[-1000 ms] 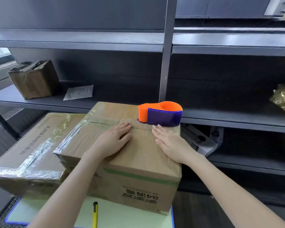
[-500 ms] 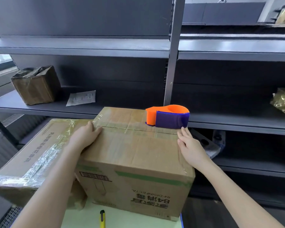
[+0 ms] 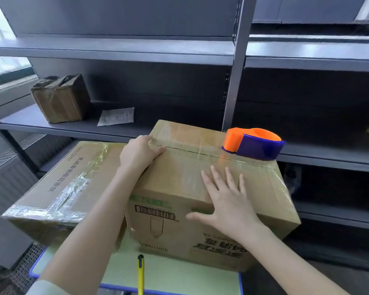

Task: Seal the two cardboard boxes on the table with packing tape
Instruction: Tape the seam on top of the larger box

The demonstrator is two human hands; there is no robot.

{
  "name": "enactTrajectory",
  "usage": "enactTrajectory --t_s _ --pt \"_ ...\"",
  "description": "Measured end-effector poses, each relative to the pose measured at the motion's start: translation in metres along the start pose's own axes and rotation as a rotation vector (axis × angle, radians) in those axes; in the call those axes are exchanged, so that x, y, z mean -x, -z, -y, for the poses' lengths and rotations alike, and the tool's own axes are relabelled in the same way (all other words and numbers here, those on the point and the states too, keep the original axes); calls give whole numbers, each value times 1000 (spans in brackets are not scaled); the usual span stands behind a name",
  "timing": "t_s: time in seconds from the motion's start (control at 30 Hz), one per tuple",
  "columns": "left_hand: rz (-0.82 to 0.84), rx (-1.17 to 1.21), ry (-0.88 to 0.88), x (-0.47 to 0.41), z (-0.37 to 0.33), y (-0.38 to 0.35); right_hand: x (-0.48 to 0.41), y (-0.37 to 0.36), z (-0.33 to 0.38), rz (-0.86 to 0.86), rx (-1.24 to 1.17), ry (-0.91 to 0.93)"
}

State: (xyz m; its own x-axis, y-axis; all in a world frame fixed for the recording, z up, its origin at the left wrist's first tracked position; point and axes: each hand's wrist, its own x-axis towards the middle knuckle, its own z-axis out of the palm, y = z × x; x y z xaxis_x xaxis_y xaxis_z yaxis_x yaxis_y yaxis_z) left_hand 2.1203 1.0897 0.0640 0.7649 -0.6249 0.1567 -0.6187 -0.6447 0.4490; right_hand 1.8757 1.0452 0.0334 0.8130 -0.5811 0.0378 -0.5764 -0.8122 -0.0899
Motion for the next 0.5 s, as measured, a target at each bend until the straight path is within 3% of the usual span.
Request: enactTrajectory --t_s 0.33,0.5 --pt "22 34 80 79 32 -18 1 -1 -66 44 144 393" --pt "-49 -7 -7 106 24 -24 2 13 -94 157 77 326"
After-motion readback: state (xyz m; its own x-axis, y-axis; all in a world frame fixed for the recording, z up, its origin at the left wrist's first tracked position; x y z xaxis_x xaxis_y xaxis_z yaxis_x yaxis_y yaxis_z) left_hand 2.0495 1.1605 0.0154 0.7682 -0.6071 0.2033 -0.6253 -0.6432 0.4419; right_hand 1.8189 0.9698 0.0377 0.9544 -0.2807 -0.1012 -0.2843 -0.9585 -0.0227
